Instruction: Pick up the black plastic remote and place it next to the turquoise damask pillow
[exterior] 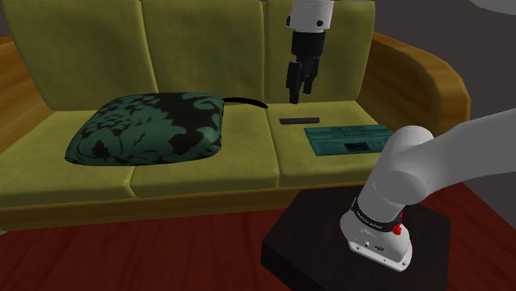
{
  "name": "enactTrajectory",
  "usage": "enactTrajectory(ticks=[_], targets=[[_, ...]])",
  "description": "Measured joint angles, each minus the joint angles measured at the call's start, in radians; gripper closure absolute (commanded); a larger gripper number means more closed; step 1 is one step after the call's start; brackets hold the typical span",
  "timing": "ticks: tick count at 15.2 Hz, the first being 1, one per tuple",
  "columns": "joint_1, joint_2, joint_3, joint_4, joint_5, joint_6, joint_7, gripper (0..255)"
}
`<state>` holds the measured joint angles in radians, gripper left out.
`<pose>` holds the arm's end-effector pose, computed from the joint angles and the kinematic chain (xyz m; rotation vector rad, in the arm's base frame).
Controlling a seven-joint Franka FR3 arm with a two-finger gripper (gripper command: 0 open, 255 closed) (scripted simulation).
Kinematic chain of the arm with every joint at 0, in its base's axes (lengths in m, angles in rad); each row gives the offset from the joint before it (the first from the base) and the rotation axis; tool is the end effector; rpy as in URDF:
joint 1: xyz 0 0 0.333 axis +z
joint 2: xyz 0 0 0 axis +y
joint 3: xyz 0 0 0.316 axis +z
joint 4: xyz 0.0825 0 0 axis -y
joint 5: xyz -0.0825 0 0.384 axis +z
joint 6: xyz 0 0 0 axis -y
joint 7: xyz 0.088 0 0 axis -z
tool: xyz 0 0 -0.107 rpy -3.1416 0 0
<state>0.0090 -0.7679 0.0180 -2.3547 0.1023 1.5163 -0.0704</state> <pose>0.3050 0.0212 0.5814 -3.0450 -0.1430 0.1043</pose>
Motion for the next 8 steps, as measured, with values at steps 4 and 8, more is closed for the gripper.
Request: enactTrajectory(ticks=[4,8], targets=[[-0.005,-0.001,-0.04,-0.036,-0.04,0.039,-0.075,0],[-0.013,0.004,-0.107,-0.12,-0.109,0.138,-0.206,0]])
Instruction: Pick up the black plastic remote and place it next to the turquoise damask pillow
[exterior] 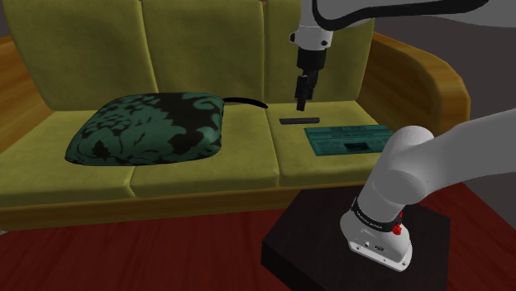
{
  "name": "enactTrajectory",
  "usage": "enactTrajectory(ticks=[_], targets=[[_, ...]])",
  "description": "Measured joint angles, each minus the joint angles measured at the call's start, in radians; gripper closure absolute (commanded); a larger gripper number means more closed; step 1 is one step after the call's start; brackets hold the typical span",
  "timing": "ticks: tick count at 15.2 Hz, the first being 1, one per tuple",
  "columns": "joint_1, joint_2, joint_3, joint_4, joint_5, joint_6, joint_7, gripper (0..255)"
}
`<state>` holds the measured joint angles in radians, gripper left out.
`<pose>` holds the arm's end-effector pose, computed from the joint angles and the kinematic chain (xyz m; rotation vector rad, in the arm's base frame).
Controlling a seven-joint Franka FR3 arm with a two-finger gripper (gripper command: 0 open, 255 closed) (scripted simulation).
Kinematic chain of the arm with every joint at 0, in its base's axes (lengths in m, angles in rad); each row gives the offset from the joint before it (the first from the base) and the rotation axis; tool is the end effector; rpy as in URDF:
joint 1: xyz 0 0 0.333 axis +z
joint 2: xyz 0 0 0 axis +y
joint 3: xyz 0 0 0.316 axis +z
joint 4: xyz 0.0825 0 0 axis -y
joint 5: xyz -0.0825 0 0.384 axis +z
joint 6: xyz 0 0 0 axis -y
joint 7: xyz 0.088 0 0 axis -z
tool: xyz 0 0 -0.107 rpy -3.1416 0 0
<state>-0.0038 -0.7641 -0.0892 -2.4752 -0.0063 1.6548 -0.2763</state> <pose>0.3133 -0.0345 0.5334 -3.0591 -0.3232 0.0737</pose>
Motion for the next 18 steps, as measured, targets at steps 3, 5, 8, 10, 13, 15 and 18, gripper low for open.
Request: enactTrajectory(ticks=[3,5,8,10,13,15,18], targets=[[-0.008,0.026,-0.056,-0.049,-0.052,0.087,-0.1,0],[-0.017,0.049,-0.099,-0.066,-0.089,0.137,-0.172,0],[-0.02,0.116,-0.16,-0.082,-0.133,0.237,-0.272,0],[-0.023,0.161,-0.202,-0.083,-0.159,0.296,-0.34,0],[-0.019,0.251,-0.267,-0.078,-0.185,0.402,-0.442,0],[-0.012,0.313,-0.306,-0.059,-0.192,0.459,-0.509,0],[0.005,0.421,-0.368,-0.016,-0.181,0.544,-0.622,0]])
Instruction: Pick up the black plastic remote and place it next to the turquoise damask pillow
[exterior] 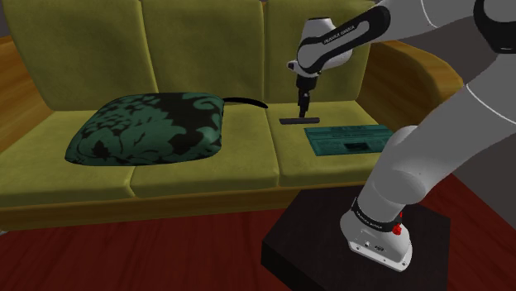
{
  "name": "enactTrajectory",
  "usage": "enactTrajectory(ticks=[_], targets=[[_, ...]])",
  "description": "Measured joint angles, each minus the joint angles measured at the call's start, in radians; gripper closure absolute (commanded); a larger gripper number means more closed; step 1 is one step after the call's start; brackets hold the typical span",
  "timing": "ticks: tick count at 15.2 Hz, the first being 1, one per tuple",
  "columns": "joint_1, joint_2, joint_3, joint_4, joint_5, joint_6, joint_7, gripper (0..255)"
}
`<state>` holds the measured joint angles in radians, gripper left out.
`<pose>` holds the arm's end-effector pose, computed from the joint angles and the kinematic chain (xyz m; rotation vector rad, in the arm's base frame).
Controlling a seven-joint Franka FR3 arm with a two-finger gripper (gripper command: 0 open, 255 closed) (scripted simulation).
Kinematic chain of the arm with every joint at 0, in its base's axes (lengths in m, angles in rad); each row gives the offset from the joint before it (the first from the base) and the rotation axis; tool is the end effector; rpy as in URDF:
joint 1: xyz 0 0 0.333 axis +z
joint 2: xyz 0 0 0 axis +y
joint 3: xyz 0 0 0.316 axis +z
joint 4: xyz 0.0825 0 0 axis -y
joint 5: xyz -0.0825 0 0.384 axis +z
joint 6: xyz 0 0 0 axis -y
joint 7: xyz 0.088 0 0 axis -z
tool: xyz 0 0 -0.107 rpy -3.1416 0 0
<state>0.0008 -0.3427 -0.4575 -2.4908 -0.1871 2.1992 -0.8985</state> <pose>0.3873 -0.1975 0.4001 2.9957 0.8809 0.0287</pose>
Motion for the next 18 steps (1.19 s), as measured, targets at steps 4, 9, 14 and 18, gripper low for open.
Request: enactTrajectory(ticks=[4,9,14,18], targets=[[0.027,0.159,-0.076,0.059,0.058,0.119,-0.168,0],[0.041,0.269,-0.105,0.074,0.126,0.216,-0.268,0],[0.044,0.324,-0.11,0.062,0.169,0.277,-0.302,0],[0.044,0.33,-0.11,0.062,0.173,0.282,-0.305,0]])
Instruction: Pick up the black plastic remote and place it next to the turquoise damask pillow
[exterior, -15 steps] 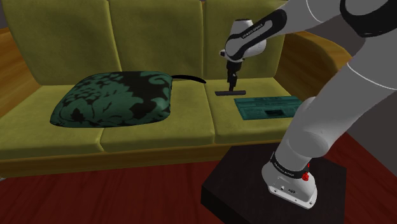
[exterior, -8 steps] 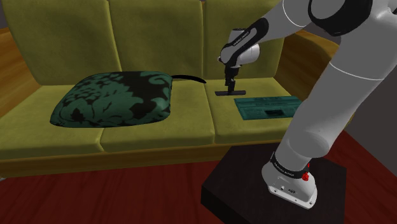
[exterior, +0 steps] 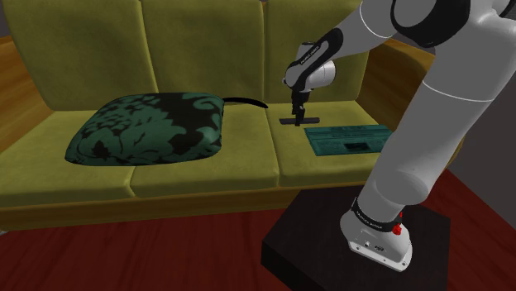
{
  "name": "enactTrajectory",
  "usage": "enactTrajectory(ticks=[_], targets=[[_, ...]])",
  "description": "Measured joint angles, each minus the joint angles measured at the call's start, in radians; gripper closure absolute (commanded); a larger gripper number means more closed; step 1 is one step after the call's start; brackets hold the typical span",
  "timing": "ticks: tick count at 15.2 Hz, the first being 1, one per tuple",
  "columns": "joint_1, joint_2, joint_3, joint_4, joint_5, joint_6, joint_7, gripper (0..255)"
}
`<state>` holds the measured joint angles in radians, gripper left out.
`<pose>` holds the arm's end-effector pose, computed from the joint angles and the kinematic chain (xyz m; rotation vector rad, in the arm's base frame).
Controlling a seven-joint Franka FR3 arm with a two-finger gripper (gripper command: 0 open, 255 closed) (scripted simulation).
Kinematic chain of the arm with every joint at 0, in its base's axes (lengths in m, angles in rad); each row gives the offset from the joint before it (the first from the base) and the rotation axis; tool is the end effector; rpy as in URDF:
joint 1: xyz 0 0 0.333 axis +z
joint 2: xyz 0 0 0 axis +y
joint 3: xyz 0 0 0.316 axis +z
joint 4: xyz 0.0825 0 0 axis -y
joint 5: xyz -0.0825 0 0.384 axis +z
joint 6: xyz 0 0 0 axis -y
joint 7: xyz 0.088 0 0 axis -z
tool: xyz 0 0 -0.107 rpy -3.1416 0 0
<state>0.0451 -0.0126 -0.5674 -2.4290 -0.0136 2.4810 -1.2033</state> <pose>0.4245 -0.2441 0.3153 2.9093 1.0476 0.0608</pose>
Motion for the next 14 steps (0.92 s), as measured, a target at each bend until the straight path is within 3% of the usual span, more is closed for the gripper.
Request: enactTrajectory(ticks=[1,2,14], targets=[[0.0,0.0,0.0,0.0,0.0,0.0,0.0,0],[0.0,0.001,0.0,0.0,0.001,0.0,0.0,255],[0.0,-0.014,0.001,0.006,-0.01,-0.018,0.008,255]])
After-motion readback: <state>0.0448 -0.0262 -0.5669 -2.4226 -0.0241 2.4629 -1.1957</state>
